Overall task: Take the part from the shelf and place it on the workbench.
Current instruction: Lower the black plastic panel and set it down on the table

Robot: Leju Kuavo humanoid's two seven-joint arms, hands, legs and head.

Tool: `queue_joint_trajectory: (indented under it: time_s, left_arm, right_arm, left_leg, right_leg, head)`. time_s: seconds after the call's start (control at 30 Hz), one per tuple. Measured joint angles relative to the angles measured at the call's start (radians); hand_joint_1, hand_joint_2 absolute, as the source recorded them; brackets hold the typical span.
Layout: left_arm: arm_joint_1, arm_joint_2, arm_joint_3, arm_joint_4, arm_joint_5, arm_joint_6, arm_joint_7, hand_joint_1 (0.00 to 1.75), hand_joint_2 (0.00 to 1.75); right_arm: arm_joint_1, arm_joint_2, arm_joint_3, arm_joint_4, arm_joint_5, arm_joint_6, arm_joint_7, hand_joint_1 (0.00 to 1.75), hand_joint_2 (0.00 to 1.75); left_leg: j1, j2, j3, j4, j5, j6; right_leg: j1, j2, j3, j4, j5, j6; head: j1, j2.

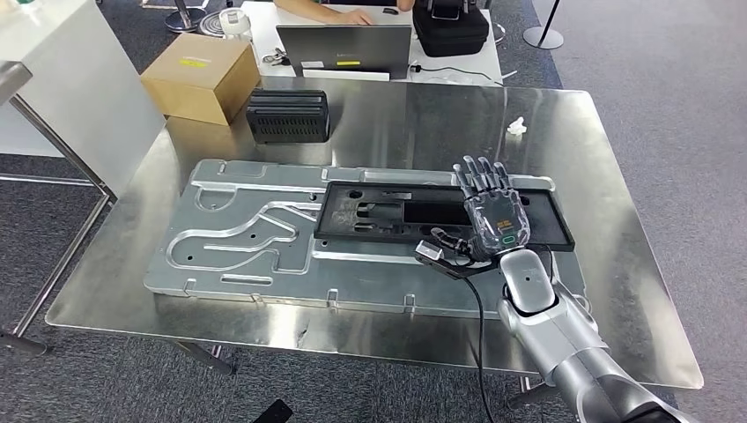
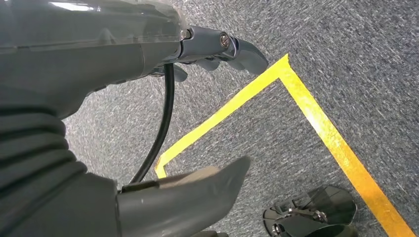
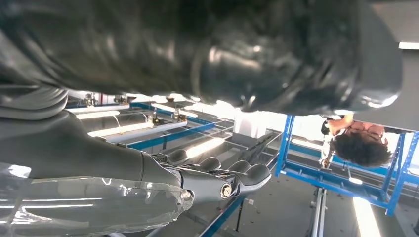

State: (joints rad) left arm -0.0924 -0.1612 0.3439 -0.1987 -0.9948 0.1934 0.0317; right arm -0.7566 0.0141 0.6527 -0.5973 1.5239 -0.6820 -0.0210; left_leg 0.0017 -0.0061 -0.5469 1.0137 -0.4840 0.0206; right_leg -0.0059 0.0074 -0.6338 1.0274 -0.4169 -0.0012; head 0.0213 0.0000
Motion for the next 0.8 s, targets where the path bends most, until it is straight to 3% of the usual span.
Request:
queue_joint_trajectory:
  time_s: [0.13,0.17,0.23,0.3,0.33,0.37,0.4,0.47,0.53,0.67,0.73,0.8]
  left_arm:
    - [0.0,0.001,0.005,0.0,-0.001,0.0,0.0,0.0,0.0]
    - [-0.001,0.001,0.006,0.0,-0.001,-0.001,0.0,0.0,0.0]
    - [-0.002,0.001,0.008,0.0,-0.001,-0.003,0.0,0.0,0.0]
    - [-0.001,0.002,0.008,0.0,-0.001,-0.004,0.0,0.0,0.0]
    - [-0.001,0.002,0.009,0.0,-0.001,-0.004,0.0,0.0,0.0]
    - [-0.001,0.002,0.009,0.0,-0.001,-0.005,0.0,0.0,0.0]
    - [0.0,0.002,0.009,0.0,-0.001,-0.006,0.0,0.0,0.0]
    - [-0.001,0.003,0.009,0.0,-0.001,-0.008,0.0,0.0,0.0]
    - [-0.002,0.004,0.009,0.0,-0.001,-0.009,-0.001,0.0,0.0]
    - [-0.001,0.005,0.01,0.0,-0.003,-0.008,-0.003,0.0,0.0]
    - [0.0,0.005,0.01,0.0,-0.003,-0.008,-0.003,0.0,0.0]
    - [0.0,0.006,0.01,0.0,-0.004,-0.009,-0.005,0.0,0.0]
  right_arm:
    - [0.0,0.0,0.0,0.0,0.0,0.0,0.0,0.0,0.0]
    - [-0.001,0.0,0.0,0.0,0.0,0.0,0.0,0.0,0.0]
    - [-0.002,-0.001,0.0,0.0,0.0,0.0,0.0,0.0,0.0]
    - [0.001,-0.002,0.0,0.0,-0.001,0.0,0.0,0.0,0.0]
    - [0.005,-0.003,0.0,0.0,-0.001,0.0,0.0,0.0,0.0]
    - [0.008,-0.004,0.0,0.0,-0.001,0.0,0.0,0.0,0.0]
    - [0.009,-0.004,0.0,0.0,-0.001,-0.001,0.0,0.0,0.0]
    - [0.007,-0.004,0.0,0.0,-0.001,-0.001,0.0,0.0,0.0]
    - [0.005,-0.004,0.0,0.0,-0.001,-0.001,0.0,0.0,0.0]
    - [0.005,-0.005,0.0,0.0,-0.001,-0.002,0.0,0.0,0.0]
    - [0.005,-0.005,0.0,0.0,-0.001,-0.002,0.0,0.0,0.0]
    - [0.006,-0.005,0.0,0.0,-0.001,-0.002,0.0,0.0,0.0]
  left_leg:
    - [0.003,0.002,0.002,-0.008,0.014,0.012]
    - [0.006,0.004,0.004,-0.016,0.022,0.016]
    - [0.012,0.009,0.004,-0.029,0.034,0.023]
    - [0.012,0.011,-0.004,-0.026,0.037,0.025]
    - [0.013,0.011,-0.008,-0.023,0.037,0.024]
    - [0.014,0.011,-0.012,-0.018,0.037,0.024]
    - [0.016,0.011,-0.016,-0.013,0.036,0.022]
    - [0.02,0.011,-0.025,0.002,0.03,0.012]
    - [0.02,0.01,-0.034,0.014,0.028,-0.003]
    - [0.021,0.008,-0.048,0.027,0.022,-0.028]
    - [0.024,0.008,-0.074,0.092,-0.038,-0.034]
    - [0.023,0.008,-0.114,0.212,-0.116,-0.036]
  right_leg:
    - [0.0,0.0,0.002,-0.005,0.006,0.013]
    - [0.0,0.0,0.0,0.002,-0.004,0.018]
    - [-0.003,-0.002,-0.027,0.07,-0.059,0.026]
    - [-0.009,-0.002,-0.077,0.198,-0.127,0.033]
    - [-0.013,-0.002,-0.093,0.246,-0.141,0.037]
    - [-0.018,-0.003,-0.093,0.259,-0.135,0.041]
    - [-0.023,-0.004,-0.074,0.232,-0.113,0.045]
    - [-0.029,-0.006,-0.001,0.11,-0.064,0.052]
    - [-0.025,-0.004,0.039,0.034,-0.049,0.045]
    - [-0.02,-0.003,0.026,0.023,-0.041,0.01]
    - [-0.021,-0.005,0.016,0.017,-0.028,-0.009]
    - [-0.015,-0.006,0.0,0.017,-0.016,-0.02]
  head:
    - [0.0,0.0]
    - [0.001,0.0]
    - [0.002,0.0]
    - [0.001,0.0]
    - [0.001,0.0]
    - [0.001,0.0]
    - [0.001,0.0]
    - [0.002,0.0]
    - [0.0,0.0]
    - [-0.002,0.0]
    - [-0.003,0.0]
    - [-0.004,0.0]
